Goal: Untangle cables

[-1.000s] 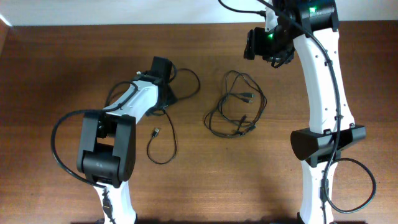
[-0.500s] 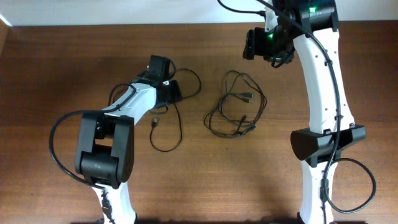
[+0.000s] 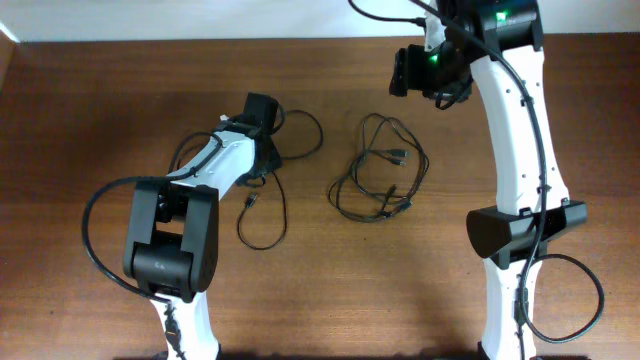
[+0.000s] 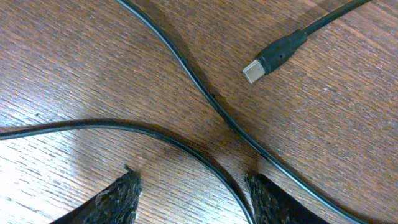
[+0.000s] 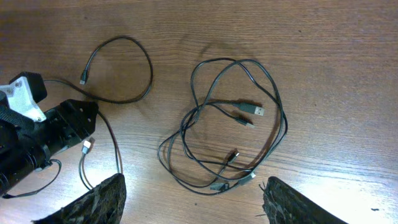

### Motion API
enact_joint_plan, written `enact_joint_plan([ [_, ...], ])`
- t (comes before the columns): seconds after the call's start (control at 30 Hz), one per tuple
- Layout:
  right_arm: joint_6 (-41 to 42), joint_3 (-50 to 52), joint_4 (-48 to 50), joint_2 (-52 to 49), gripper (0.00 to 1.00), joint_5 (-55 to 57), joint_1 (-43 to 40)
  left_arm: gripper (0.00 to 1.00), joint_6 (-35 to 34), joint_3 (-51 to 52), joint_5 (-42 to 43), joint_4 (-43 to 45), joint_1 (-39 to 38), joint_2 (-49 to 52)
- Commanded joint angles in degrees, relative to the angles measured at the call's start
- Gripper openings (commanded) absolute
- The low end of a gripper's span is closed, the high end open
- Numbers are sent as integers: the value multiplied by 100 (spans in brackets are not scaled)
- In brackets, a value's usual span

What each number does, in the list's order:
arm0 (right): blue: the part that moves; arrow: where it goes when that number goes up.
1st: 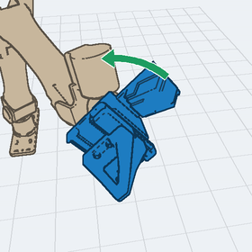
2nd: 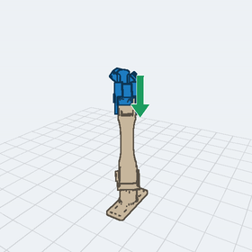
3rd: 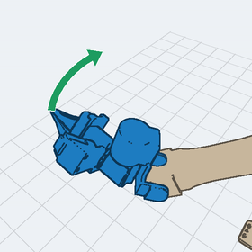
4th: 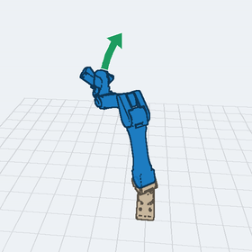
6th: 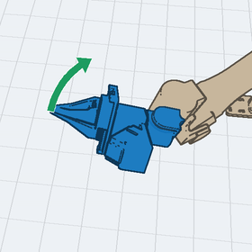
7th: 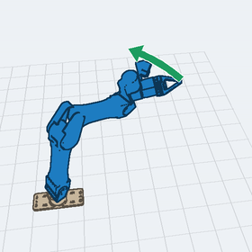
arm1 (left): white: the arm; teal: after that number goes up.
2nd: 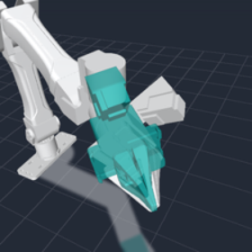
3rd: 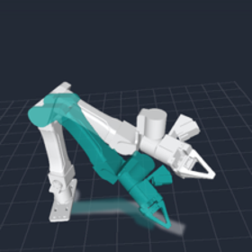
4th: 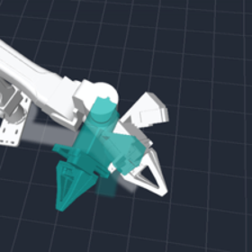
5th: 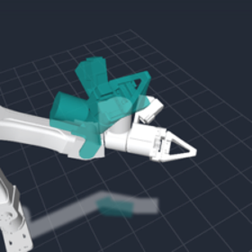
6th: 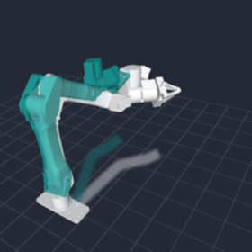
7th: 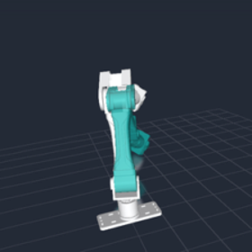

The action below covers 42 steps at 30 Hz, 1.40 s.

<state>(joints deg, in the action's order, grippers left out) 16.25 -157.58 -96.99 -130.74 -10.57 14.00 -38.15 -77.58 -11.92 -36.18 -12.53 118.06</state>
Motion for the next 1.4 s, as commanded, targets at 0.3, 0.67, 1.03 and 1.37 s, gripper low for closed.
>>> enact_joint_plan([
  [0.3, -256, 7, -33, -24, 72, -35, 175, 65, -581, -1038, 763, -1722, 79, 581],
  [0.67, -404, 7, -33, -24, 72, -35, 175, 86, -1827, -1038, 459, -791, 125, 763],
  [1.03, -404, 7, -33, -24, 73, -33, 175, 83, -1862, -1036, 372, -634, 125, 1198],
  [1.37, -404, 7, -35, -24, 73, -35, 175, 45, -798, -1036, 417, -1665, 136, 1405],
])
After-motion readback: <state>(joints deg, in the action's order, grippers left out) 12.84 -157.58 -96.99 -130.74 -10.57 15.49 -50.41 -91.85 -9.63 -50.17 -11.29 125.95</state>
